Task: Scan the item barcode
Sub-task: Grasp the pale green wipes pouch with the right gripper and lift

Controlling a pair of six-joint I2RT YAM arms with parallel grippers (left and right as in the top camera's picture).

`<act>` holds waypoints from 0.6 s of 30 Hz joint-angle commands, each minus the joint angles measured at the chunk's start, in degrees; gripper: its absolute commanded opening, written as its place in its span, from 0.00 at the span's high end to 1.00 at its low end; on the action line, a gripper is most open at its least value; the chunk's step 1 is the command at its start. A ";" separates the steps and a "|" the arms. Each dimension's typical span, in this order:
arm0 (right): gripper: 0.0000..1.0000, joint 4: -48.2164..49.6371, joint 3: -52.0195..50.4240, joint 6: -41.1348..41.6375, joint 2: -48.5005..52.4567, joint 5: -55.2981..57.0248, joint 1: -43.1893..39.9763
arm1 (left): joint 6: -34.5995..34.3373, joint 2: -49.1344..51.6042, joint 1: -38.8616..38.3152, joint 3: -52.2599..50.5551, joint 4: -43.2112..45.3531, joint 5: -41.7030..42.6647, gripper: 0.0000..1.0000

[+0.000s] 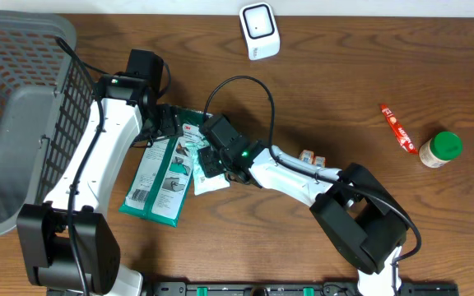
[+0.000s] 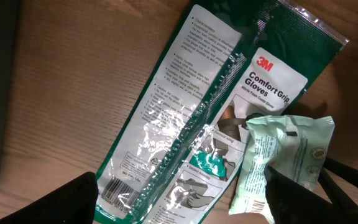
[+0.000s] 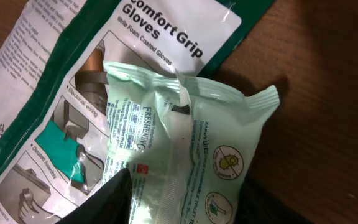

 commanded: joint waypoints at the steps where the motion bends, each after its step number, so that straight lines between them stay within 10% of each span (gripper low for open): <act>1: 0.48 -0.52 0.04 0.35 -0.13 -1.70 0.22 | 0.11 -0.20 0.13 0.81 -0.28 -0.50 0.13; 7: 0.28 -3.23 0.02 4.04 -0.13 -2.36 0.28 | 0.11 -0.20 0.13 0.81 -0.28 -0.50 0.13; 18: 0.51 -1.11 -0.44 6.51 3.61 -12.90 -0.57 | 0.11 -0.20 0.13 0.81 -0.28 -0.50 0.13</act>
